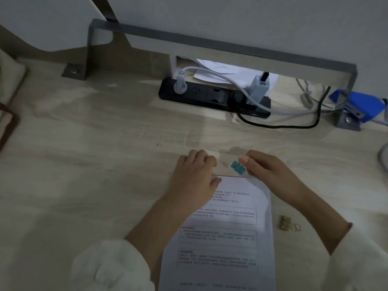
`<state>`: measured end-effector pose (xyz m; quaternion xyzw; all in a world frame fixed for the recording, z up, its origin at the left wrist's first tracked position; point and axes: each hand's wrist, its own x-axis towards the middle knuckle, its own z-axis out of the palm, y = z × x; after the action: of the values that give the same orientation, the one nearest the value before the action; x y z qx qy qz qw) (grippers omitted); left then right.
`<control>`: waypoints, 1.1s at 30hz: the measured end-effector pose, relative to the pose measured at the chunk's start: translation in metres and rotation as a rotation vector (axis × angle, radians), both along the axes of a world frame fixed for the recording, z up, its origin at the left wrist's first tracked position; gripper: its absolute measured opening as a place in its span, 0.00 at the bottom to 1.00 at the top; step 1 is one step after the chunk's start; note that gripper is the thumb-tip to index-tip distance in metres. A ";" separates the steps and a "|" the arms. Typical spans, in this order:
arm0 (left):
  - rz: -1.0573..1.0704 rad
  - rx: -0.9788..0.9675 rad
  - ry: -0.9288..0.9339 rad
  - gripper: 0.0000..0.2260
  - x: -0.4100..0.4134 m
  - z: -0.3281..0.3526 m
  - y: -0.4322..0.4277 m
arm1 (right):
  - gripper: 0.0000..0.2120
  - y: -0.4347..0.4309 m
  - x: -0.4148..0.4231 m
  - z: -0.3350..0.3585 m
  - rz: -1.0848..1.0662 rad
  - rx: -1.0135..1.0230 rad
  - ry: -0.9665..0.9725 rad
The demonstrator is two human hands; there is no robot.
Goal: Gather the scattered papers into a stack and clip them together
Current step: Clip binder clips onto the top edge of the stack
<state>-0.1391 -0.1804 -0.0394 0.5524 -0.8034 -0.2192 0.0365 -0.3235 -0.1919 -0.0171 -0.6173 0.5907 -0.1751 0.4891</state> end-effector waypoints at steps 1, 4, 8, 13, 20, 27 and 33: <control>-0.064 0.033 -0.079 0.18 -0.001 -0.003 -0.004 | 0.19 -0.005 -0.001 -0.004 0.037 -0.007 0.037; -0.139 0.073 -0.177 0.19 -0.007 -0.009 -0.013 | 0.19 -0.017 -0.002 -0.012 0.140 -0.029 0.121; -0.131 0.165 -0.189 0.19 -0.011 -0.011 -0.023 | 0.18 -0.025 0.001 -0.018 0.255 -0.039 0.149; -0.153 0.376 -0.116 0.16 -0.006 -0.011 -0.032 | 0.15 -0.026 0.007 -0.025 0.449 -0.096 0.180; -0.076 0.496 0.122 0.09 0.007 -0.006 -0.032 | 0.11 -0.034 0.009 -0.030 0.565 -0.149 0.197; 0.002 0.576 0.206 0.07 0.012 0.001 -0.030 | 0.14 -0.037 0.011 -0.027 0.590 -0.004 0.148; -0.014 0.698 0.296 0.10 0.014 0.003 -0.030 | 0.12 -0.037 0.012 -0.024 0.564 0.146 0.101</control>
<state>-0.1255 -0.2105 -0.0363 0.4887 -0.6702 -0.5572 -0.0398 -0.3114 -0.2290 -0.0412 -0.7284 0.4302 0.0416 0.5317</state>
